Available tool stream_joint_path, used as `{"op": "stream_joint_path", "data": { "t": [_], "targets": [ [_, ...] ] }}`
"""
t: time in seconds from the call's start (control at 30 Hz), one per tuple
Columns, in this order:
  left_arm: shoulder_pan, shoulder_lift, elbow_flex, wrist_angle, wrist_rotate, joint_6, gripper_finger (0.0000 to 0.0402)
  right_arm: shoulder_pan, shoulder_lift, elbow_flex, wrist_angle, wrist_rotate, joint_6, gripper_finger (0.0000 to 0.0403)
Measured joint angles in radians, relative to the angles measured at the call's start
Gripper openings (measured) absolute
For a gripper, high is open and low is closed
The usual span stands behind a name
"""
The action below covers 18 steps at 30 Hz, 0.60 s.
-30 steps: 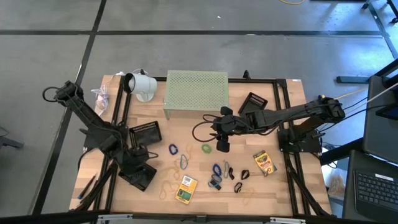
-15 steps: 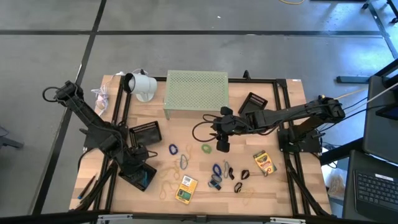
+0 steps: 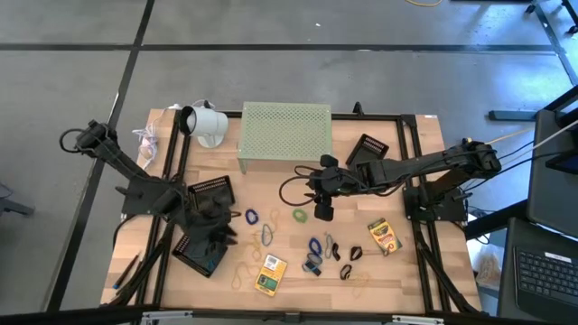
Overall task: Pick & Place Office Desk Supplies
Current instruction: Put the green spring keychain into the top right black bin
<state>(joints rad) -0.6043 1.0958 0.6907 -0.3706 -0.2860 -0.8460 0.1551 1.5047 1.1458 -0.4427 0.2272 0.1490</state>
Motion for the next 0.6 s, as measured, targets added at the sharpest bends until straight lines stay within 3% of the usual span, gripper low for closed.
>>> {"op": "stream_joint_path", "data": {
  "t": [0.23, 0.37, 0.6],
  "targets": [
    [0.107, 0.0, 0.0, -0.039, -0.169, 0.147, 0.0123, 0.0, 0.034, -0.004, -0.008, -0.005, 0.133, 0.0152],
    [0.145, 0.0, 0.0, -0.037, -0.248, 0.211, 0.0123, 0.0, 0.096, -0.005, -0.019, -0.065, 0.237, 0.0152],
    [0.192, 0.0, 0.0, -0.021, -0.328, 0.32, 0.0123, 0.0, 0.241, -0.005, 0.013, -0.111, 0.254, 0.0152]
  ]
}}
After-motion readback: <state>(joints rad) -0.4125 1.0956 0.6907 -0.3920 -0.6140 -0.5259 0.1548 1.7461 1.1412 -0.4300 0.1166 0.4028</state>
